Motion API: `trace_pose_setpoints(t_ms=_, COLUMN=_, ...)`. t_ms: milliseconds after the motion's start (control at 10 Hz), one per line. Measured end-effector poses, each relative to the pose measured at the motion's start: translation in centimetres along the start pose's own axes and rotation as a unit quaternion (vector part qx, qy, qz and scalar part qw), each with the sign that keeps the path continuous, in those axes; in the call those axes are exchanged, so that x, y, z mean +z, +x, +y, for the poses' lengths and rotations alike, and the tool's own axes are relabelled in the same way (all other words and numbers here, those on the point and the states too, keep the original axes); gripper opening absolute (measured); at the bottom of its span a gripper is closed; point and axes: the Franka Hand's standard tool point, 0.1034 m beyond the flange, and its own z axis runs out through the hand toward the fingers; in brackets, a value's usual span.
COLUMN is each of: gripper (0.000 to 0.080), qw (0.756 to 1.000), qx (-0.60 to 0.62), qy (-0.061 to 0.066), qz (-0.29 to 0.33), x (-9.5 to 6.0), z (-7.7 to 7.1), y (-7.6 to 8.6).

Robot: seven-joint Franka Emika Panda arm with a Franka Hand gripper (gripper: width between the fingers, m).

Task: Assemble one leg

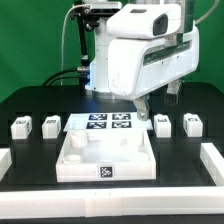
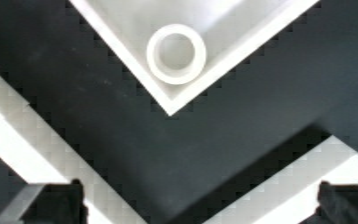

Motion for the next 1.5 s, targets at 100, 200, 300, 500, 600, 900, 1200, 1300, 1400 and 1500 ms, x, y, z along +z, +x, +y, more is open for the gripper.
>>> trace_pose_setpoints(t_ms=100, gripper=0.065, qw=1.0, qx=0.0, qy=0.0, qz=0.0, x=0.0, z=0.0, y=0.0)
trace_pose_setpoints(t_ms=200, gripper=0.065, qw=1.0, qx=0.0, qy=0.0, qz=0.0, x=0.0, z=0.0, y=0.0)
trace_pose_setpoints(t_ms=300, gripper=0.065, qw=1.0, qx=0.0, qy=0.0, qz=0.0, x=0.0, z=0.0, y=0.0)
trace_pose_setpoints(t_ms=500, gripper=0.065, qw=1.0, qx=0.0, qy=0.0, qz=0.0, x=0.0, z=0.0, y=0.0)
trace_pose_setpoints(t_ms=600, gripper=0.065, qw=1.0, qx=0.0, qy=0.0, qz=0.0, x=0.1, z=0.0, y=0.0)
trace_pose_setpoints(t_ms=900, gripper=0.065, qw=1.0, qx=0.0, qy=0.001, qz=-0.001, x=0.1, z=0.0, y=0.0)
trace_pose_setpoints(t_ms=1200, gripper=0.065, qw=0.998, qx=-0.057, qy=-0.002, qz=-0.002, x=0.2, z=-0.2, y=-0.4)
trace_pose_setpoints(t_ms=1300, gripper=0.065, qw=0.992, qx=-0.125, qy=-0.006, qz=-0.003, x=0.6, z=-1.6, y=-1.9)
trace_pose_setpoints(t_ms=1400, gripper=0.065, qw=0.987, qx=-0.161, qy=-0.005, qz=-0.005, x=1.0, z=-3.1, y=-3.8)
trace_pose_setpoints(t_ms=1500, gripper=0.065, qw=0.976, qx=-0.218, qy=-0.002, qz=-0.007, x=1.7, z=-4.0, y=-5.6)
